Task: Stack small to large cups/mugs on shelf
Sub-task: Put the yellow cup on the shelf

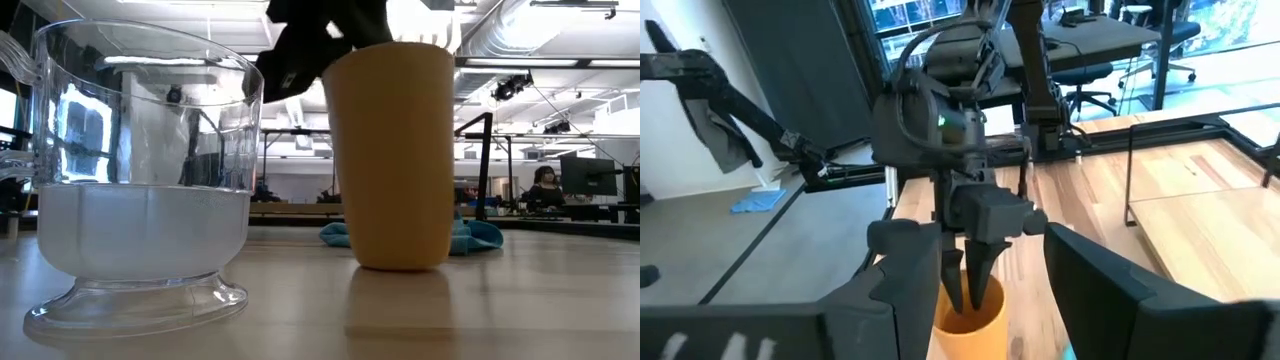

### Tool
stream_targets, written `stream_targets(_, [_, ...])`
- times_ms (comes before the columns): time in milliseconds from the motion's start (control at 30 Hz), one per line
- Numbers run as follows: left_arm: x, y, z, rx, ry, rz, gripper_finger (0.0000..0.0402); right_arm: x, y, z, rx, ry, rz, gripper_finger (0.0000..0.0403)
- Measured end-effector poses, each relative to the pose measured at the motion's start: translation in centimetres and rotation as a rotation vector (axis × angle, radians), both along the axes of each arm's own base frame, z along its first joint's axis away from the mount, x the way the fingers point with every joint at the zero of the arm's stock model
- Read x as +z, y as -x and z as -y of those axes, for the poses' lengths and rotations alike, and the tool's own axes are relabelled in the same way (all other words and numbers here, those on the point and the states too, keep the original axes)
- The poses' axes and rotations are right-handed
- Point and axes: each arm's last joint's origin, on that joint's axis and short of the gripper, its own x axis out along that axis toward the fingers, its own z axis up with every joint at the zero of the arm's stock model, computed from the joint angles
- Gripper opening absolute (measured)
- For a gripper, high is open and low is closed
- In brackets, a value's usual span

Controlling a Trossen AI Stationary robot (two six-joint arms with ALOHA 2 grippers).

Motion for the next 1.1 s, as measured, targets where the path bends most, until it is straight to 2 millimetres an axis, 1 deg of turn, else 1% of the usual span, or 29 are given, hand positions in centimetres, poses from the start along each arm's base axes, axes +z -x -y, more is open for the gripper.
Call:
stream_targets(200, [0.1,-0.2,-0.7,0.000,0.009,0.004,0.0076,0.0,0.0,0.0,0.009,0.001,-0.005,0.0172])
stream_targets(400, [0.3,-0.4,-1.6,0.005,0.069,0.005,0.0076,-0.5,0.1,0.0,0.006,0.013,-0.044,0.0172])
stream_targets(467, [0.8,-0.5,-2.0,0.007,0.089,-0.003,0.0076,-0.6,0.1,0.0,0.012,0.011,-0.060,0.0172])
stream_targets(567, [2.2,-0.9,-2.7,0.023,0.092,0.018,0.0076,-0.6,0.1,0.0,0.027,-0.009,-0.068,0.0172])
stream_targets(733, [3.4,-1.2,-3.5,0.043,0.009,0.046,0.0076,-0.6,0.2,0.0,0.027,-0.063,-0.075,0.0172])
stream_targets(867, [3.9,-0.7,-3.4,0.008,0.000,-0.027,0.0076,-0.6,0.2,0.0,0.025,-0.079,-0.078,0.0172])
stream_targets(1100, [3.7,-0.1,-3.3,-0.083,-0.002,-0.102,0.0076,-0.6,0.2,0.0,0.026,-0.077,-0.077,0.0172])
